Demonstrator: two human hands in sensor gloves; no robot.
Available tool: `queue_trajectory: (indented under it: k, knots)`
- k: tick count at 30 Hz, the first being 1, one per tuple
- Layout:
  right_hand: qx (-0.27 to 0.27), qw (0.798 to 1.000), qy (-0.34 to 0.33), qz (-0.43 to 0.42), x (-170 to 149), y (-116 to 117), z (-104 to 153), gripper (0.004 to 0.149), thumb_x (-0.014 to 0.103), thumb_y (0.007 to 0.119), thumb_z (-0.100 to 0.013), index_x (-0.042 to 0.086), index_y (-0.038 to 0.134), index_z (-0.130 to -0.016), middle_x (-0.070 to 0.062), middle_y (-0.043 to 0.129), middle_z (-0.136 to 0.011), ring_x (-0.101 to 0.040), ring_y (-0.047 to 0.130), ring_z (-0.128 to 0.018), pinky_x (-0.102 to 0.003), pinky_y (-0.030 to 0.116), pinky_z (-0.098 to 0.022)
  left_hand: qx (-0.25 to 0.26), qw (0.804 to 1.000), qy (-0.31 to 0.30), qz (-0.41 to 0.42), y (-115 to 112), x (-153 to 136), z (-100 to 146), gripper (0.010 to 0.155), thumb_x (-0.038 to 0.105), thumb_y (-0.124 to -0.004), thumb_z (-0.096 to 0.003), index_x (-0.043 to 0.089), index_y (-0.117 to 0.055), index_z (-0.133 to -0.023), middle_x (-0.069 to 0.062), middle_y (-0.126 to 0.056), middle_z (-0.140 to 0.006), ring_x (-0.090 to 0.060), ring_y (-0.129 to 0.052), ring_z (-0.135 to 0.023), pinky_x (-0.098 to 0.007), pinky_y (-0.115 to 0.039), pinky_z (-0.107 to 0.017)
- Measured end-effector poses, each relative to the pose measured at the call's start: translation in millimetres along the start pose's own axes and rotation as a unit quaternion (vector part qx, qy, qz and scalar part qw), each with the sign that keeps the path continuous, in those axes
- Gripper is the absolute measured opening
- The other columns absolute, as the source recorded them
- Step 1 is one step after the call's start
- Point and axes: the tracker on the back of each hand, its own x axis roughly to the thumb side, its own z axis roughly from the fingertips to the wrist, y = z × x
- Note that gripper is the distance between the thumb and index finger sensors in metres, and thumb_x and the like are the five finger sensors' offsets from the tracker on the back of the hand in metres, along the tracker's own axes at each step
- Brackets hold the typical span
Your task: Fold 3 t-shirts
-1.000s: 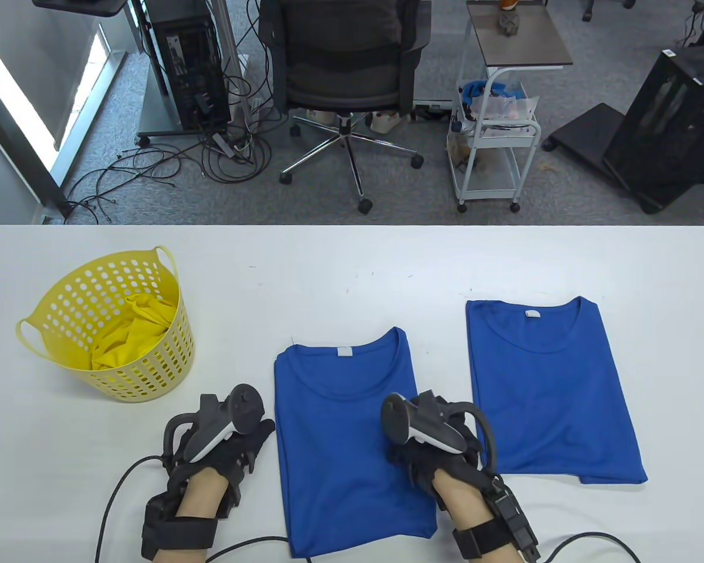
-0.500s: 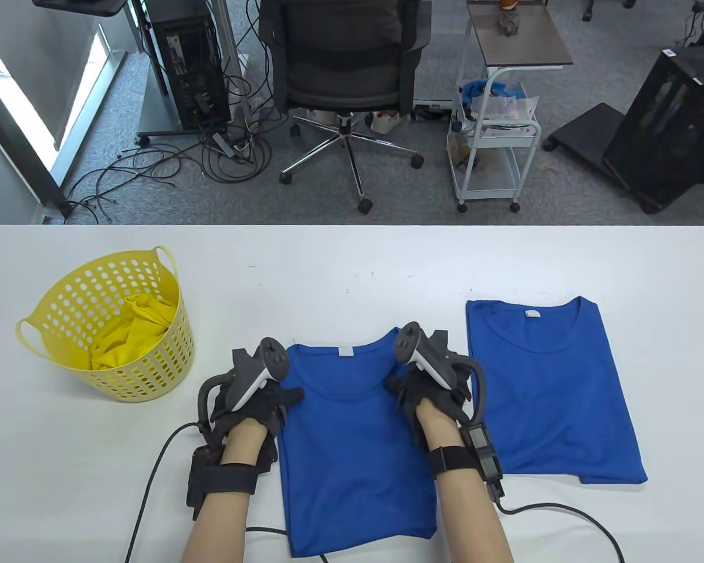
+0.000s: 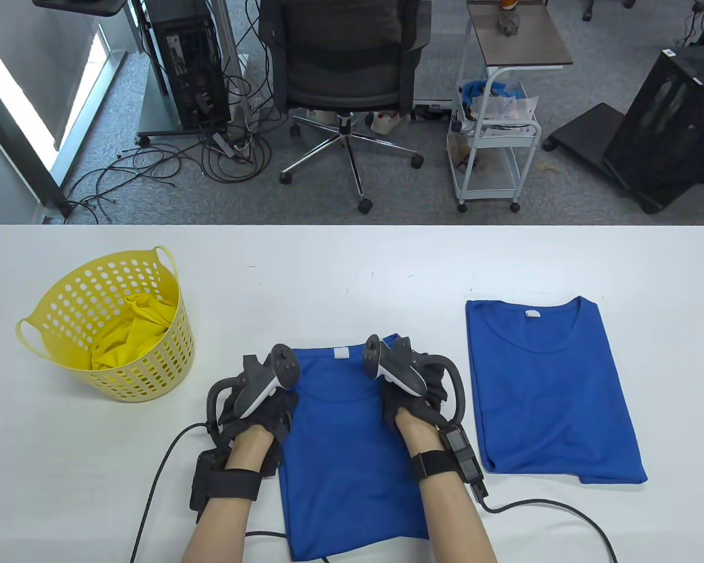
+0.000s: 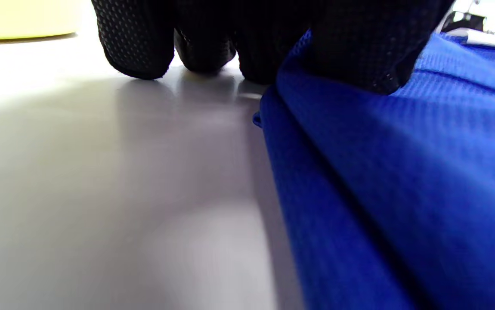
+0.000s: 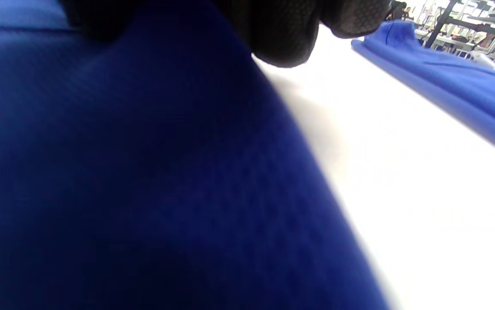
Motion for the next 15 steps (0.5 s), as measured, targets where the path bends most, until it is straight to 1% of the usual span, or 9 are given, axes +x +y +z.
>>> queue_trajectory:
  k: [3,4,5,7,9,11,14,15]
  knots:
    - [-0.023,1.000,-0.011,-0.015,-12,-23,22,0.046,0.031,0.073,-0.039,0.015,0.073,-0.081,-0.013,0.070,-0.089,-0.038,0.074,-0.081,-0.057,0.059,-0.065,0.025,0.998,-0.019,0.051,2,-6,14,0.044,0.045,-0.082,-0.0378,0.026,-0.087,-0.077,0.001,-0.083,-0.087,-0.023,-0.082,-0.088,-0.041,-0.082,-0.063]
    - [-0.029,0.999,-0.013,-0.013,-15,-27,26,0.046,0.031,0.073,-0.039,0.014,0.073,-0.081,-0.013,0.070,-0.089,-0.038,0.074,-0.081,-0.057,0.059,-0.065,0.027,0.997,-0.025,0.065,3,-6,17,0.044,0.045,-0.082,-0.0378,0.025,-0.087,-0.077,0.001,-0.083,-0.087,-0.023,-0.081,-0.088,-0.041,-0.081,-0.063]
    - [-0.043,0.999,-0.015,-0.008,-24,-36,36,0.046,0.031,0.074,-0.039,0.014,0.073,-0.081,-0.013,0.071,-0.089,-0.038,0.074,-0.080,-0.057,0.059,-0.064,0.033,0.996,-0.031,0.081,6,-5,23,0.044,0.045,-0.082,-0.0380,0.026,-0.086,-0.078,0.002,-0.082,-0.087,-0.022,-0.081,-0.089,-0.041,-0.081,-0.063]
    - [-0.049,0.999,-0.012,-0.006,-35,-44,47,0.046,0.031,0.074,-0.039,0.014,0.074,-0.081,-0.014,0.071,-0.089,-0.038,0.075,-0.080,-0.057,0.060,-0.064,0.049,0.992,-0.048,0.102,12,3,32,0.044,0.045,-0.082,-0.0379,0.026,-0.086,-0.078,0.002,-0.082,-0.088,-0.022,-0.080,-0.090,-0.041,-0.080,-0.064]
    - [-0.057,0.998,0.000,-0.007,-53,-51,60,0.046,0.031,0.074,-0.039,0.013,0.074,-0.081,-0.014,0.072,-0.089,-0.038,0.075,-0.080,-0.057,0.060,-0.064,0.066,0.989,-0.062,0.121,15,16,43,0.044,0.045,-0.082,-0.0379,0.026,-0.086,-0.078,0.002,-0.082,-0.088,-0.021,-0.080,-0.090,-0.041,-0.080,-0.064]
    - [-0.061,0.998,0.013,-0.011,-70,-56,70,0.046,0.031,0.075,-0.039,0.013,0.074,-0.081,-0.014,0.072,-0.089,-0.038,0.075,-0.080,-0.058,0.060,-0.064,0.070,0.987,-0.076,0.127,16,28,50,0.044,0.045,-0.082,-0.0380,0.026,-0.086,-0.078,0.003,-0.081,-0.088,-0.021,-0.080,-0.090,-0.040,-0.080,-0.064]
    - [-0.066,0.997,0.037,-0.024,-100,-62,87,0.046,0.031,0.075,-0.039,0.013,0.075,-0.081,-0.014,0.072,-0.089,-0.039,0.075,-0.080,-0.058,0.059,-0.064,0.075,0.983,-0.095,0.138,15,54,63,0.044,0.045,-0.082,-0.0379,0.026,-0.085,-0.078,0.003,-0.081,-0.088,-0.021,-0.080,-0.090,-0.040,-0.080,-0.064]
    - [-0.068,0.997,0.040,-0.026,-106,-62,90,0.046,0.031,0.075,-0.039,0.013,0.075,-0.081,-0.014,0.072,-0.089,-0.039,0.075,-0.080,-0.058,0.059,-0.064,0.078,0.982,-0.099,0.139,15,59,66,0.045,0.045,-0.082,-0.0379,0.026,-0.086,-0.078,0.003,-0.082,-0.087,-0.021,-0.080,-0.090,-0.041,-0.080,-0.064]
